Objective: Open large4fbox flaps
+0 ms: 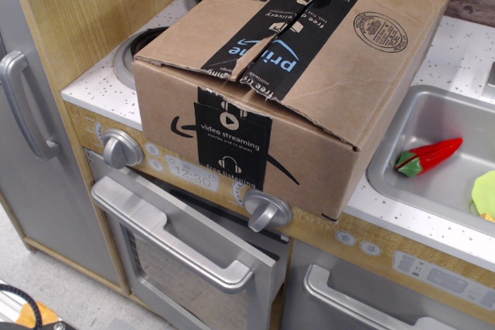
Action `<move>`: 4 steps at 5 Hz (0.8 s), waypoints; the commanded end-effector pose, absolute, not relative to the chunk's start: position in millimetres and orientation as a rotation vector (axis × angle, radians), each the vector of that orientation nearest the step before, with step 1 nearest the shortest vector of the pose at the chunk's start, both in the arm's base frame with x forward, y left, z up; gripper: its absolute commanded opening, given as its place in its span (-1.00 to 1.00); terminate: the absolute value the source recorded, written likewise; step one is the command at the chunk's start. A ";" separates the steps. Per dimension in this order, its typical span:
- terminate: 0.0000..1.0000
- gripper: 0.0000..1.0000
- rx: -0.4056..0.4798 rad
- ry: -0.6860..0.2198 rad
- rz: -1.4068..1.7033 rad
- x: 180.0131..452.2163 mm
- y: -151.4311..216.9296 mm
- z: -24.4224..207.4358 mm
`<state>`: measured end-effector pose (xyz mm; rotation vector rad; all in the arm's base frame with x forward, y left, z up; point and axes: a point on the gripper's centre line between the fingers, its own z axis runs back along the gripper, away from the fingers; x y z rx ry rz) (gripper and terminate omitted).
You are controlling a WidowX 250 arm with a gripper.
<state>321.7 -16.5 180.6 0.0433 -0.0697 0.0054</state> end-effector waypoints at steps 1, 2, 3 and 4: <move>-1.00 1.00 0.043 -0.070 0.005 321.7 -16.5 180.6; -1.00 1.00 -0.063 -0.072 0.058 320.5 -16.5 174.8; -1.00 1.00 -0.200 -0.043 0.094 322.7 -10.2 168.8; -1.00 1.00 -0.256 -0.023 0.112 327.3 -8.2 163.6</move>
